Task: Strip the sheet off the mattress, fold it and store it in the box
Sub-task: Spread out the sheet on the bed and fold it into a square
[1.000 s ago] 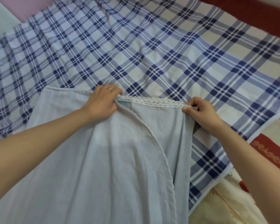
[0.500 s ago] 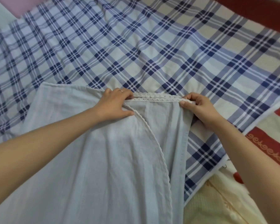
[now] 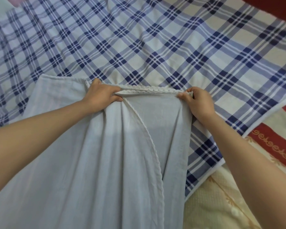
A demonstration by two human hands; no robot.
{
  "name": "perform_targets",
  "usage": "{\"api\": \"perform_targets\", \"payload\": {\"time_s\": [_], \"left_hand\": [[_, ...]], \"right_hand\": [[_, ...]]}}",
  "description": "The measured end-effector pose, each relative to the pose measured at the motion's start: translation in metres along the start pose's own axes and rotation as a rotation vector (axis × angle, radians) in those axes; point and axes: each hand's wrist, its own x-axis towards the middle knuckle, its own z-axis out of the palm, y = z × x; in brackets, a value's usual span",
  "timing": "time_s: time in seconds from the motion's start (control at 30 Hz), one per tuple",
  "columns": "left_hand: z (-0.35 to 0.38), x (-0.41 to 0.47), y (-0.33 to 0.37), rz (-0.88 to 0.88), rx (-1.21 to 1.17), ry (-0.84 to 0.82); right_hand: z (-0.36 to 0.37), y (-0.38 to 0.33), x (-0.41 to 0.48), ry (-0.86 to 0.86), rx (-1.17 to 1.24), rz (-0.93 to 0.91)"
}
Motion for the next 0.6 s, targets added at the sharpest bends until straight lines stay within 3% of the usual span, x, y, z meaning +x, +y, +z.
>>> {"api": "perform_targets", "payload": {"time_s": [0.13,0.23,0.33,0.43,0.5,0.6], "left_hand": [[0.009,0.003,0.0,-0.028,-0.003,-0.02],[0.02,-0.004,0.015,-0.185,0.037,0.061],[0.031,-0.03,0.058,-0.321,0.025,0.26],[0.045,-0.09,0.132,-0.211,-0.095,0.503],[0.061,-0.147,0.183,-0.129,-0.196,0.473],[0.079,-0.234,0.24,-0.209,-0.229,0.247]], "right_hand": [[-0.002,-0.002,0.013,-0.021,0.025,0.081],[-0.002,-0.004,0.011,-0.004,-0.006,0.08],[-0.002,-0.011,0.0,0.021,-0.088,0.058],[-0.009,-0.011,-0.024,-0.028,0.06,0.125],[-0.017,-0.005,-0.053,-0.103,0.212,0.202],[-0.023,-0.001,-0.103,-0.253,0.272,0.221]]}}
